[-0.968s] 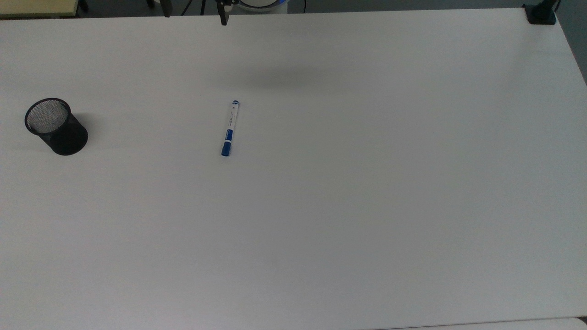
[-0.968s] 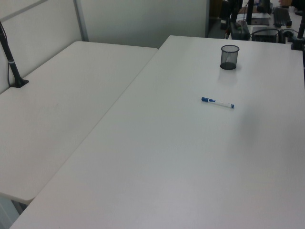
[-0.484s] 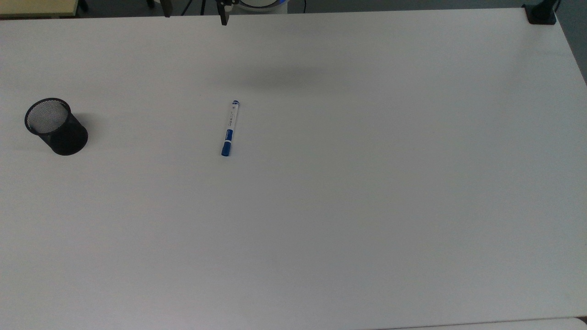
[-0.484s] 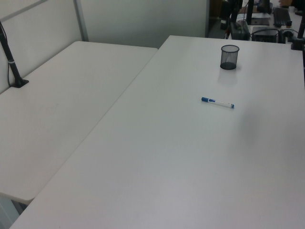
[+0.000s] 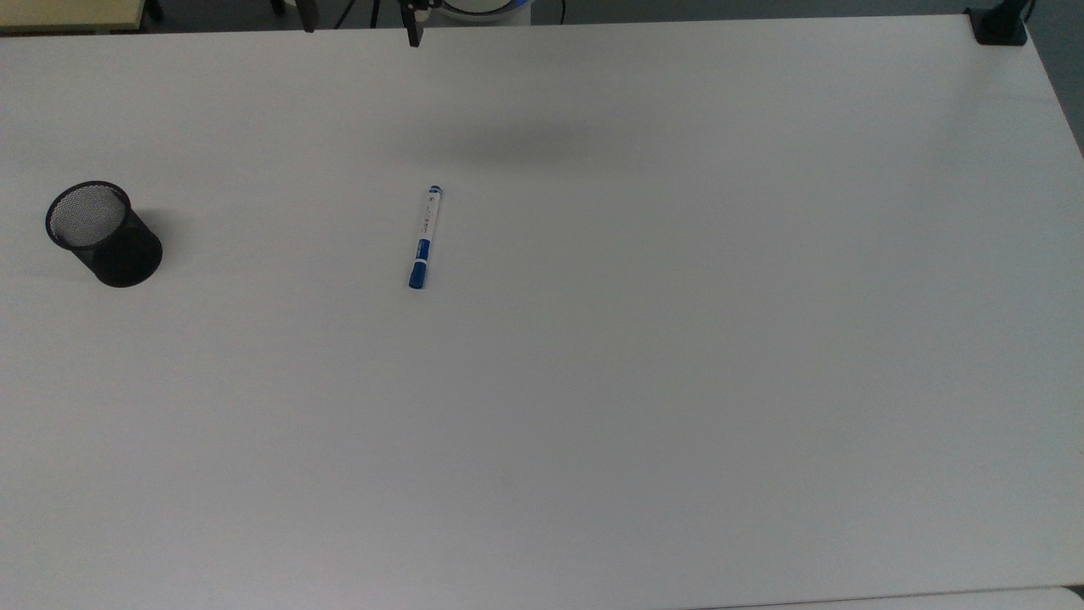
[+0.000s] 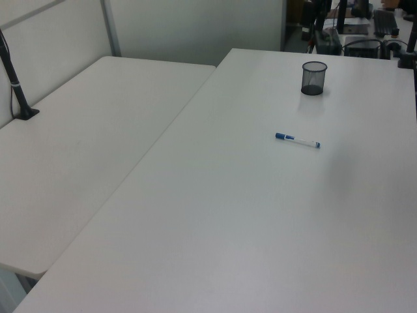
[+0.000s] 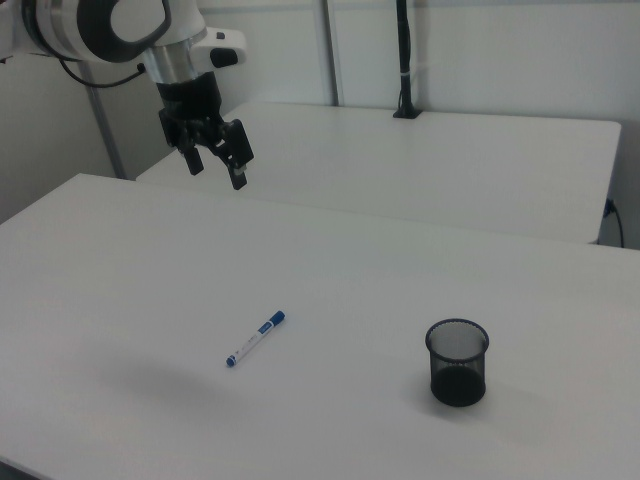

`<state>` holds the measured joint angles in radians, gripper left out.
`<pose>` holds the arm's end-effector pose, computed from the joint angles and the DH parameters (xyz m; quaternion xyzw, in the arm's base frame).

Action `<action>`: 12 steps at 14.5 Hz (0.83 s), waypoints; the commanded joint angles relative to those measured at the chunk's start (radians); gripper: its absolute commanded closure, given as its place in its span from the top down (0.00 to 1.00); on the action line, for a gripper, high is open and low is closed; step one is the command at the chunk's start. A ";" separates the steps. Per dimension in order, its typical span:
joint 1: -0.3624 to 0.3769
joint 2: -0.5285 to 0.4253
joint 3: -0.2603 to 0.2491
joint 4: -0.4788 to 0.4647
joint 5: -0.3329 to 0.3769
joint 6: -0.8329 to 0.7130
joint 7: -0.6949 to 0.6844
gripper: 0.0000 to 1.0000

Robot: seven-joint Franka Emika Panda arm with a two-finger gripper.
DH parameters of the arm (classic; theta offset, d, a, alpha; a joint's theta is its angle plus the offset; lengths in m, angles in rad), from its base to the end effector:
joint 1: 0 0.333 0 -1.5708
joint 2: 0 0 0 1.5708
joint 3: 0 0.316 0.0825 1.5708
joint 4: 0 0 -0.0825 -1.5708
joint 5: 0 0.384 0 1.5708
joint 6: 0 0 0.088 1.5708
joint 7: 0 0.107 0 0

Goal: Insert the marker

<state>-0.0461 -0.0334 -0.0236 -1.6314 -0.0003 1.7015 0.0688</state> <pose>0.5552 -0.0390 0.6263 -0.9963 0.0691 -0.0517 0.0002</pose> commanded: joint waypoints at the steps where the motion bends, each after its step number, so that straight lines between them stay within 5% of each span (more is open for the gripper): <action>1: 0.006 -0.014 -0.006 -0.033 -0.012 0.015 -0.130 1.00; 3: -0.003 -0.005 -0.006 -0.047 -0.012 0.020 -0.254 1.00; 6: -0.008 0.041 -0.004 -0.073 -0.071 0.041 -0.256 1.00; 12: 0.005 0.079 0.010 -0.243 -0.124 0.286 -0.026 1.00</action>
<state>-0.0493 0.0443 -0.0218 -1.7853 -0.0925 1.8820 -0.0625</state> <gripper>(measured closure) 0.000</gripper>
